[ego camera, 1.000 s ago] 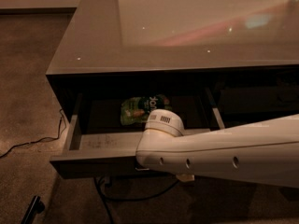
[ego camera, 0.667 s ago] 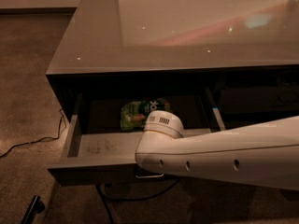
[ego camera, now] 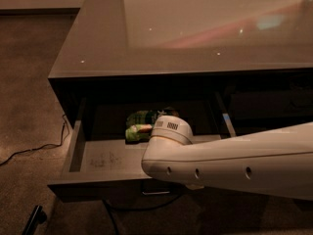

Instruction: Open top drawer

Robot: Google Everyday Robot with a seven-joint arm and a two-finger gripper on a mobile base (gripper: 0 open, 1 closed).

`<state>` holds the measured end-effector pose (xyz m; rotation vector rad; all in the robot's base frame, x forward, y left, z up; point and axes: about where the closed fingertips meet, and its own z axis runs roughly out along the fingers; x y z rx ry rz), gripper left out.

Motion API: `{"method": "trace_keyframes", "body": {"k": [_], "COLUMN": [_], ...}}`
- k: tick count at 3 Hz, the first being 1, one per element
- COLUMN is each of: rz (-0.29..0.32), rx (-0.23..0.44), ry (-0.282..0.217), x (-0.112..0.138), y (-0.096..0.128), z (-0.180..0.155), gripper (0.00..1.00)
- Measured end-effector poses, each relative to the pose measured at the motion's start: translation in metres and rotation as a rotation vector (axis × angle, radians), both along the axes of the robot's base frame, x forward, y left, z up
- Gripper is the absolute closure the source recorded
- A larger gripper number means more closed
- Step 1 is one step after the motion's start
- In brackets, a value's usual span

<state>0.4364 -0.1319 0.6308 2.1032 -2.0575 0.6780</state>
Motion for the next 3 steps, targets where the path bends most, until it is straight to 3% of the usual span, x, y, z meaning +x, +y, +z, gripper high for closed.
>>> {"method": "trace_keyframes", "body": {"k": [3], "rz": [0.0], "rx": [0.0], "ry": [0.0], "x": [0.0], "y": [-0.0001], "z": [0.0], "gripper": [0.1]}}
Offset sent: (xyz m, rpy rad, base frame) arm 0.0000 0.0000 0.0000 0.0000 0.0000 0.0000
